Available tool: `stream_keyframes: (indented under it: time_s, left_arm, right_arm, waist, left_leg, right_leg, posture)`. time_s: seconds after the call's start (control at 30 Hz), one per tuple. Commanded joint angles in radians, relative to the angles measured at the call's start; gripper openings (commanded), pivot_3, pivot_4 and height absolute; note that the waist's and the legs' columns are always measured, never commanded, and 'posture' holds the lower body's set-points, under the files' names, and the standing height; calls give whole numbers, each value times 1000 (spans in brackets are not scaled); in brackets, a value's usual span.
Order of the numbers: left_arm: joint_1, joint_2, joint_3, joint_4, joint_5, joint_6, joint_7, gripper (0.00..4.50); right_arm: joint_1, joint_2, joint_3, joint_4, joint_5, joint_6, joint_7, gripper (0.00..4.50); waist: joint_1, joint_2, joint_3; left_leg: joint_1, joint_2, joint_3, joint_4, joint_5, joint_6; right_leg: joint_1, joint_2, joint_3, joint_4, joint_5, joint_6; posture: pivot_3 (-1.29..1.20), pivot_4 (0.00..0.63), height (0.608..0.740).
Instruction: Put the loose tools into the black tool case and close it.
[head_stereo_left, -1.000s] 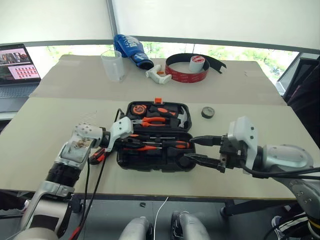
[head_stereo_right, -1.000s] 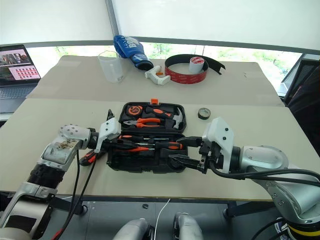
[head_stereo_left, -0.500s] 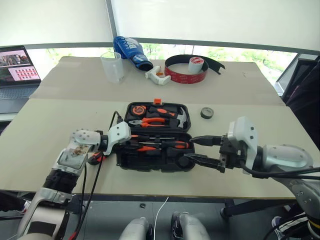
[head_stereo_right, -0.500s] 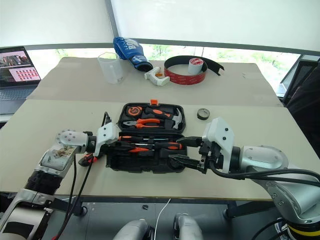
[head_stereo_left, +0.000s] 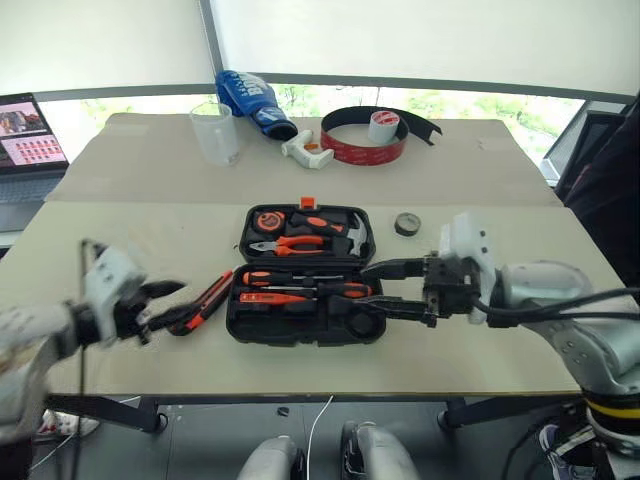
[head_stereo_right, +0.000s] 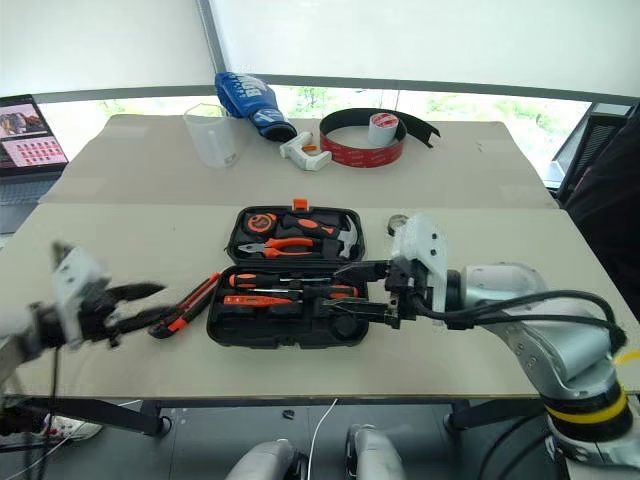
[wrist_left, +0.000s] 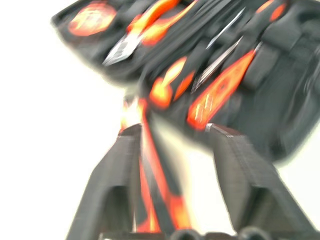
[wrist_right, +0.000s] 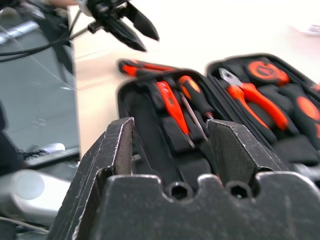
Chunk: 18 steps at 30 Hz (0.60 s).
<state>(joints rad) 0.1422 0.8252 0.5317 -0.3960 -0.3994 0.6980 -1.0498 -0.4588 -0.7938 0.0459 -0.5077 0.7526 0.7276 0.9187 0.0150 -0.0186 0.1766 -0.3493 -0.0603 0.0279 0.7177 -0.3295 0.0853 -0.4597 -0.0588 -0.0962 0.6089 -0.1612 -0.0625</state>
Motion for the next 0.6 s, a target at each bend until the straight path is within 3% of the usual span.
stream_keyframes:
  time_s: [0.03,0.07,0.17,0.3,0.47,0.6]
  left_arm:
    - [176,-43,199,-106,-11,22,38,4099]
    - [221,-58,227,-118,-10,19,48,4477]
    - [280,-72,242,-146,-10,11,76,4500]
    - [237,-53,184,-164,-35,36,118,4500]
    - [75,18,-34,-62,20,15,152,4500]
    - [-150,70,-258,102,84,36,171,4500]
  right_arm:
    - [-52,25,41,48,-32,-59,79,3297]
    - [-62,34,52,62,-41,-67,95,3297]
    - [-83,53,78,94,-72,-91,124,3297]
    - [-93,65,81,104,-87,-93,142,3297]
    - [-78,58,65,79,-84,-77,144,3297]
    - [-35,44,32,18,-72,-51,102,3297]
  waist:
    - [4,-1,0]
    - [6,-1,0]
    - [25,-1,0]
    - [39,-1,0]
    - [38,-1,0]
    - [28,-1,0]
  left_leg:
    - [0,0,0,0,-2,-3]
    - [0,0,0,0,-4,-7]
    - [1,0,0,1,-4,-8]
    - [1,0,0,1,-4,-8]
    - [1,-1,0,1,-5,-7]
    - [0,-1,0,-1,-4,-7]
  right_leg:
    - [0,0,0,-1,0,0]
    - [1,0,0,-1,0,0]
    - [2,-1,0,-1,-3,5]
    - [2,-1,1,0,-4,7]
    - [1,-1,1,1,0,0]
    - [0,-1,1,1,0,0]
  posture:
    - [0,150,730]
    - [0,150,730]
    - [0,150,730]
    - [0,150,730]
    - [0,150,730]
    - [0,150,730]
